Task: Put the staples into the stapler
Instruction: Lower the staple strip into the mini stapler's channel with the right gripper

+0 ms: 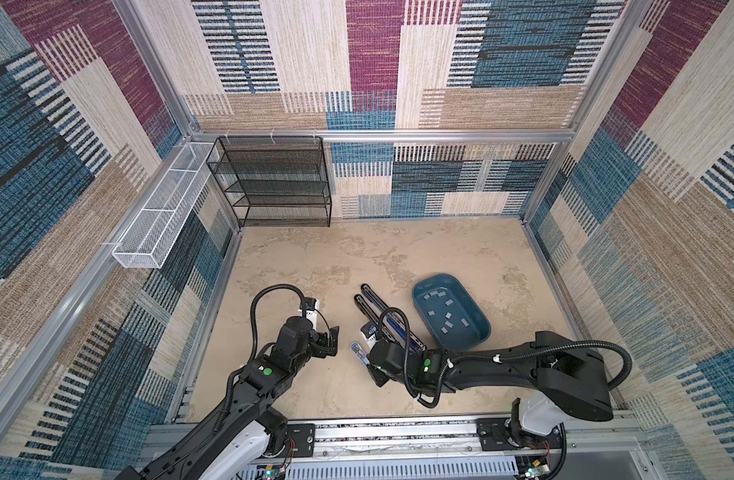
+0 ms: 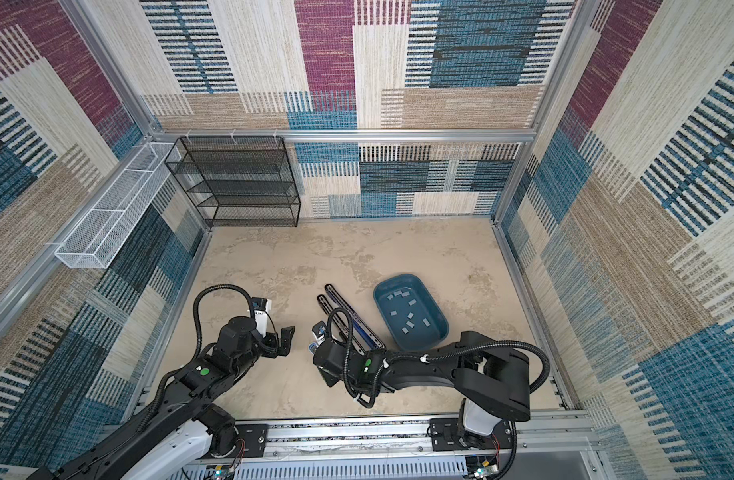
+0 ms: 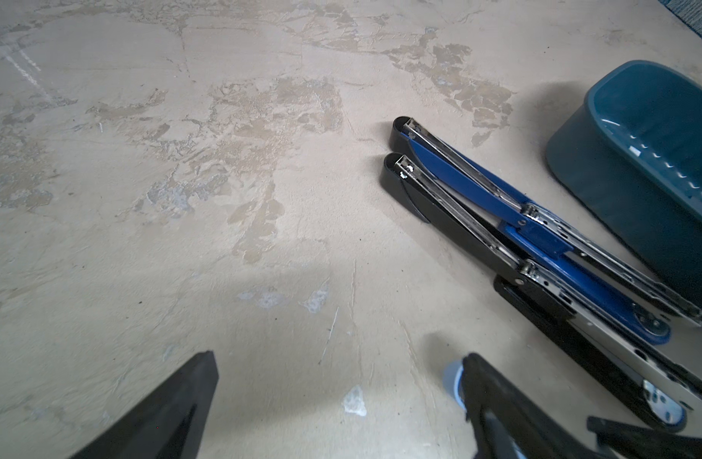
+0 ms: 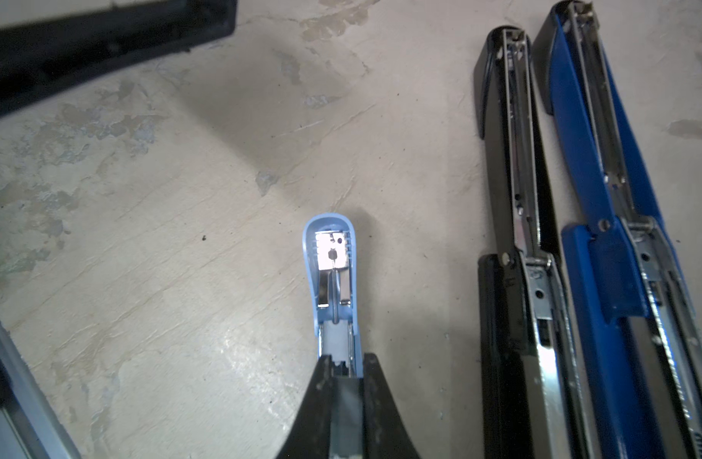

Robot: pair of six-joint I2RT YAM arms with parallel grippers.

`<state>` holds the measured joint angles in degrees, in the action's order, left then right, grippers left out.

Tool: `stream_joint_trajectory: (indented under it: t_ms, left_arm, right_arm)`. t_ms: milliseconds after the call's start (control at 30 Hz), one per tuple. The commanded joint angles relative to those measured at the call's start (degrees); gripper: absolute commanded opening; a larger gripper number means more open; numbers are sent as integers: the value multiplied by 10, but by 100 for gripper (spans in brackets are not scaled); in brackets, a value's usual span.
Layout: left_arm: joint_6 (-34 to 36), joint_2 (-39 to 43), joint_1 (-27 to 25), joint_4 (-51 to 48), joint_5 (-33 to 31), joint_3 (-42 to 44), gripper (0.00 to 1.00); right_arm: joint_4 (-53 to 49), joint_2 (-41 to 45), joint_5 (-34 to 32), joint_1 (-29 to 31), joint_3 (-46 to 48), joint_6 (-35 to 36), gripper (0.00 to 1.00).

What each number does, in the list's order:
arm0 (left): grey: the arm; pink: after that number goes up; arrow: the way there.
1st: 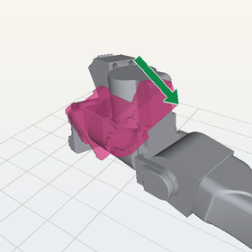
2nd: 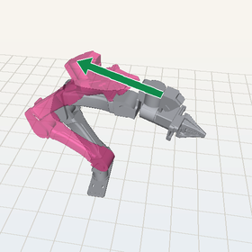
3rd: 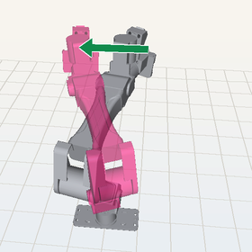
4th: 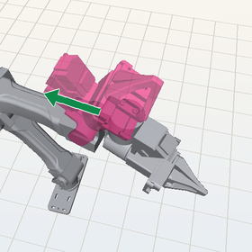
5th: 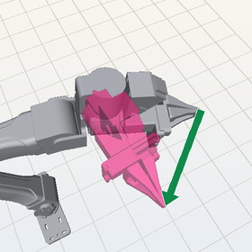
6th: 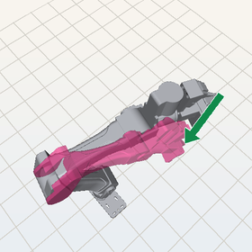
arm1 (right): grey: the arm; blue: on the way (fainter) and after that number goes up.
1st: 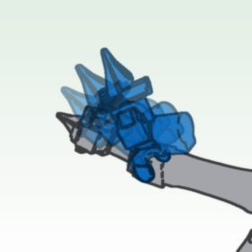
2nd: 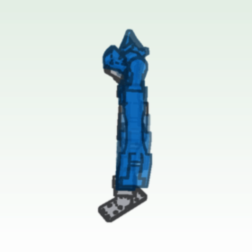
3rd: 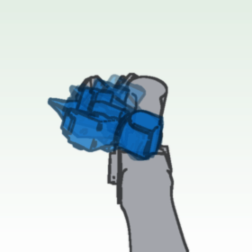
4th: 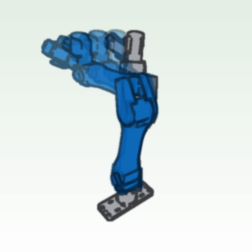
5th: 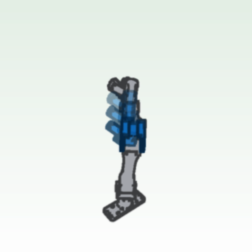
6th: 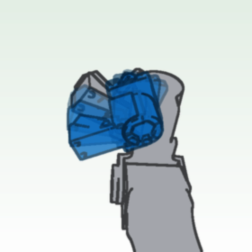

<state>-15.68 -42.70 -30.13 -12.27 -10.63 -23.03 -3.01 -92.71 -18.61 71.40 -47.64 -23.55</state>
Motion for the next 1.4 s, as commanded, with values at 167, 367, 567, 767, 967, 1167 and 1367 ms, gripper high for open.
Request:
stream_joint_trajectory:
  t_ms: [167,367,567,767,967,1167,1367]
  left_arm:
    - [-10,-6,0,15,-8,-3,99]
    - [-9,-20,0,16,-5,-7,99]
    - [-8,-36,0,15,-3,-14,99]
    - [-9,-35,1,14,-4,-14,99]
    - [-9,-31,0,15,-1,-12,100]
    - [-9,-31,0,14,0,-12,99]
    - [-9,-30,0,15,2,-12,99]
  right_arm:
    - [2,-18,-1,1,-4,-4,6]
    - [-2,-21,8,2,-1,-5,4]
    - [4,-10,13,7,7,-7,5]
    - [1,-11,11,7,5,-8,5]
    - [-2,-24,12,8,-6,-8,5]
    - [-6,-38,11,8,-16,-8,4]
    - [-7,-38,7,8,-18,-7,4]
